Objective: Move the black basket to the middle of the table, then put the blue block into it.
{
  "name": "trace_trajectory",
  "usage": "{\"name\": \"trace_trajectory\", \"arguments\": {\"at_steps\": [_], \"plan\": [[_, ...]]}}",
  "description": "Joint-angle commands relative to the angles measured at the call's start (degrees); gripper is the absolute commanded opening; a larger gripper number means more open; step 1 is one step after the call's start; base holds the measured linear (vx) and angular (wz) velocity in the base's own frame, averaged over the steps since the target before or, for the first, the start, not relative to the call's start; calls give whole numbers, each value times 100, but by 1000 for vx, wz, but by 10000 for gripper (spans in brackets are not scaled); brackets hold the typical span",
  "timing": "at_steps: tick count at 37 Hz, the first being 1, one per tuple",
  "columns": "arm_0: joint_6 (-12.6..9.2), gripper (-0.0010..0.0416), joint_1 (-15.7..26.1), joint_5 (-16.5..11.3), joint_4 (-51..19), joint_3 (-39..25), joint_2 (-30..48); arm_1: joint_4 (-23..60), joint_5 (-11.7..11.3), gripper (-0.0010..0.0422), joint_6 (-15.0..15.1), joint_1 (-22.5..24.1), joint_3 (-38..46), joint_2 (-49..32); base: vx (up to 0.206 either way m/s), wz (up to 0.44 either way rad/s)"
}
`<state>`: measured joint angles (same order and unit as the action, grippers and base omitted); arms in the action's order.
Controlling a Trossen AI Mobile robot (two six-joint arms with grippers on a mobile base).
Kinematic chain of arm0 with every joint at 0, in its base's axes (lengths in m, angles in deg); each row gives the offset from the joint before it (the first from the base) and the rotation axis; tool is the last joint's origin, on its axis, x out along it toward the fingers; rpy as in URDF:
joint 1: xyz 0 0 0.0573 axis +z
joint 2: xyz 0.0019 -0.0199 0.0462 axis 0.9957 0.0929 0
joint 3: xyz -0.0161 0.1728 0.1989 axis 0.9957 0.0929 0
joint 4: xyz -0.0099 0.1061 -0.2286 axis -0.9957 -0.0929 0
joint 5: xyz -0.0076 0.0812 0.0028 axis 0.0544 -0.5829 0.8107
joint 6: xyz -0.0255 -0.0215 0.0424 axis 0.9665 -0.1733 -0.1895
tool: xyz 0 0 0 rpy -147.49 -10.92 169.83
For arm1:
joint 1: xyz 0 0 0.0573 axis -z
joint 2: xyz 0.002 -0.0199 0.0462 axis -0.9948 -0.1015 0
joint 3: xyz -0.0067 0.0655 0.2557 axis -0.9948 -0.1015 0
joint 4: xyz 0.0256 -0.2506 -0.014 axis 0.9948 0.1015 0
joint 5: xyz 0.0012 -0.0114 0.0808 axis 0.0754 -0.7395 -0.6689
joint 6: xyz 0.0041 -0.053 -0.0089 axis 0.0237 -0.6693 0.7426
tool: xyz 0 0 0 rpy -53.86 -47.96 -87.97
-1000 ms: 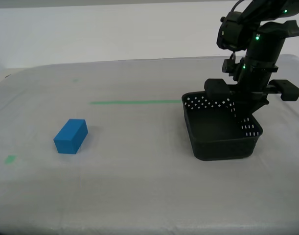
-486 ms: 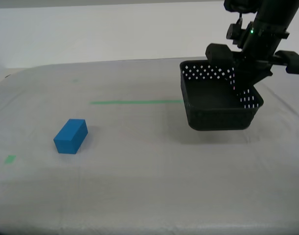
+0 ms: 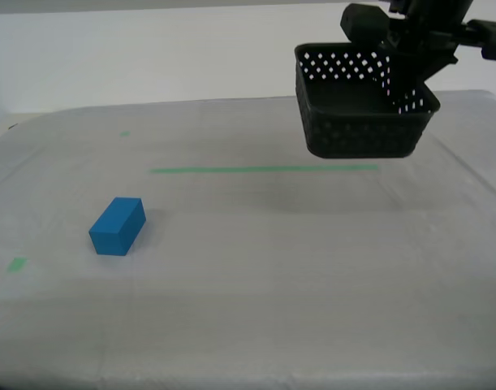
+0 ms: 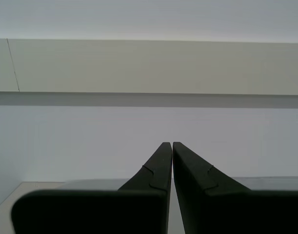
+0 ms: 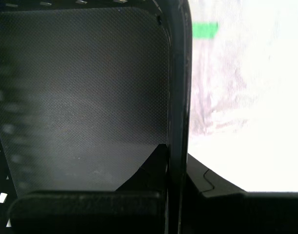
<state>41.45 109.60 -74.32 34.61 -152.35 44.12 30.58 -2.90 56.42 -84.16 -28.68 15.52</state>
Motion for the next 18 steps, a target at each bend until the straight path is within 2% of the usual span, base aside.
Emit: {"name": "trace_trajectory", "arguments": {"at_steps": [1, 18], "plan": [[-17, -1, 2, -17, -133, -313, 48, -22, -2, 0, 9, 2, 2, 2, 0, 0], [15, -1, 131, -26, -774, -2120, 1342, -17, -2, 0, 9, 2, 2, 2, 0, 0]]}}
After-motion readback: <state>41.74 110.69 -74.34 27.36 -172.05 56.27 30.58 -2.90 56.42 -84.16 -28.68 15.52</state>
